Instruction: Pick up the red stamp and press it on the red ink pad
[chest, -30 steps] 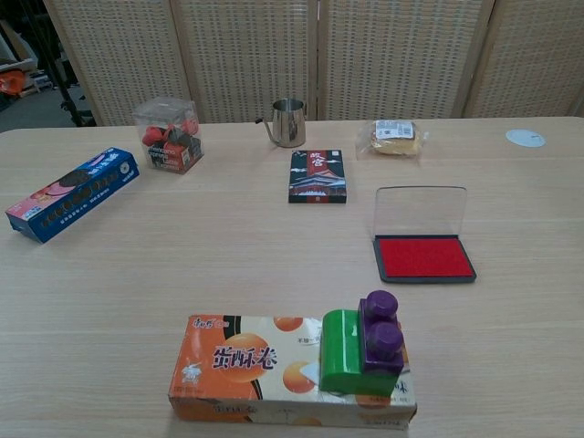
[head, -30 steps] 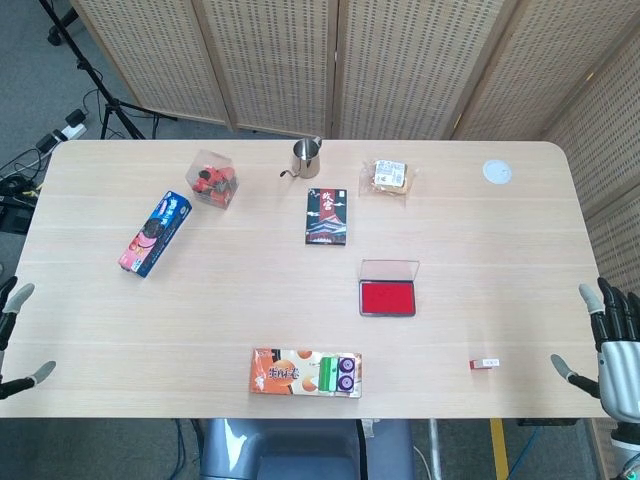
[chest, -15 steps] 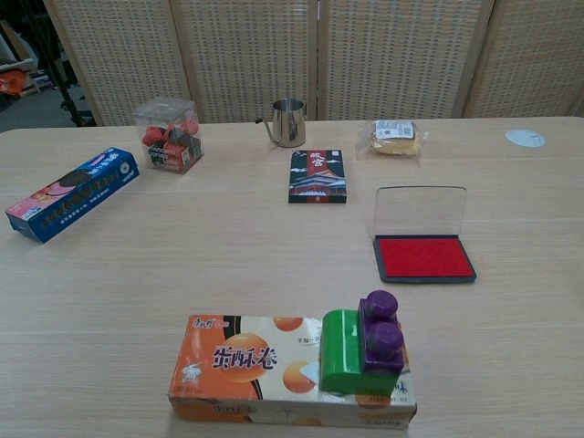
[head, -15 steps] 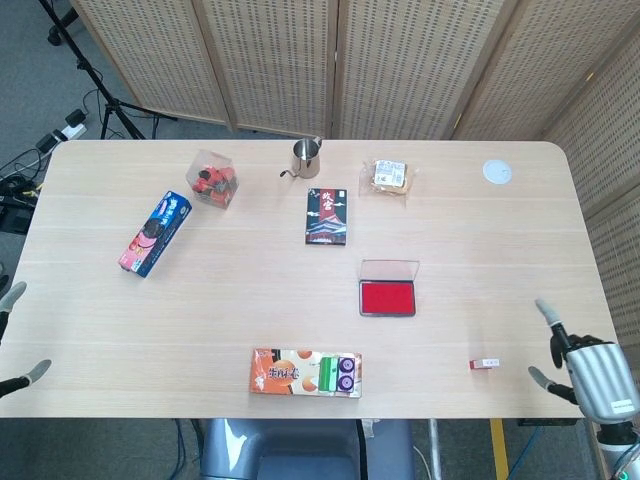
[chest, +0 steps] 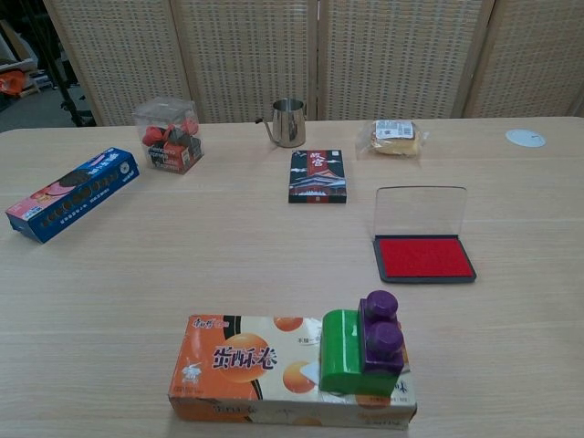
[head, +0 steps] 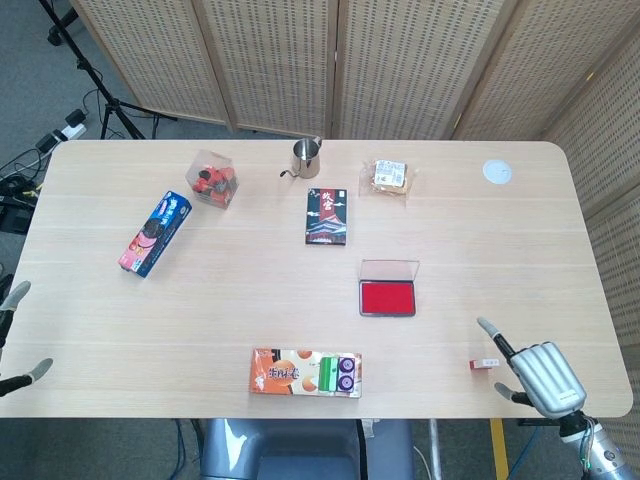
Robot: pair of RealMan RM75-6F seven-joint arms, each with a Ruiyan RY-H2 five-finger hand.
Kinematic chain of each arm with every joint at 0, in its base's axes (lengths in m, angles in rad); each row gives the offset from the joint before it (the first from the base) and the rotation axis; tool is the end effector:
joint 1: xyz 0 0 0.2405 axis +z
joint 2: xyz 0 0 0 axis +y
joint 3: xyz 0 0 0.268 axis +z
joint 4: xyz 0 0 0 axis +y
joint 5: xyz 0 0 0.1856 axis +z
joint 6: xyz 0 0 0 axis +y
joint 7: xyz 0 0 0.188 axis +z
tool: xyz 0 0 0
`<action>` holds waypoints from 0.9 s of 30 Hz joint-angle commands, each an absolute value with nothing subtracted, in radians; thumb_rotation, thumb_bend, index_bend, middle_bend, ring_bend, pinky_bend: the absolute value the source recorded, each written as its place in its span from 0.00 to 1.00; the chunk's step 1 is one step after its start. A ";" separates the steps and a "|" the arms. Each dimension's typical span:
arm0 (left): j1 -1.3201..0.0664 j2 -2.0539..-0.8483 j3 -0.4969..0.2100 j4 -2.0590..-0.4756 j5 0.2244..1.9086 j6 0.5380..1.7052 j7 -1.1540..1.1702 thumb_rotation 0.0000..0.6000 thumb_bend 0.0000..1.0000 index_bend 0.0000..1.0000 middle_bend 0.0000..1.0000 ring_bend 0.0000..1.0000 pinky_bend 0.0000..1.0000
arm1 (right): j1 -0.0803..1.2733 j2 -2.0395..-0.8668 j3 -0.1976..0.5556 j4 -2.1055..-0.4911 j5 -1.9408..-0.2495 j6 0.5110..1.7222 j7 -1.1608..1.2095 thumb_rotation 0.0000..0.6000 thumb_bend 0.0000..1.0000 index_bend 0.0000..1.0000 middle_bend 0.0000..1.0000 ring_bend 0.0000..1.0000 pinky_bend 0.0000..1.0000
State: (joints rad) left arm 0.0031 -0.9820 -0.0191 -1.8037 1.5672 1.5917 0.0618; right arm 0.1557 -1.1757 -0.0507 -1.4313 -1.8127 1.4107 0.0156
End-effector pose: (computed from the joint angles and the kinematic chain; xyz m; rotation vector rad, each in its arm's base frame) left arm -0.2854 0.1904 0.2223 -1.3531 -0.8687 -0.9172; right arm -0.2923 -0.2168 0.1273 1.8278 -0.7620 0.8884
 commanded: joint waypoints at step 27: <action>-0.044 -1.020 -0.058 -1.816 1.434 1.504 0.156 1.00 0.00 0.00 0.00 0.00 0.00 | 0.277 -1.282 -0.076 -1.293 -1.686 1.172 0.023 1.00 0.37 0.34 0.94 1.00 1.00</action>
State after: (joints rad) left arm -0.0439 -1.0203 -0.0584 -1.8158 1.4338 1.5038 0.1555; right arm 0.2764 -1.2840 -0.0744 -1.2916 -1.6890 1.1749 0.0248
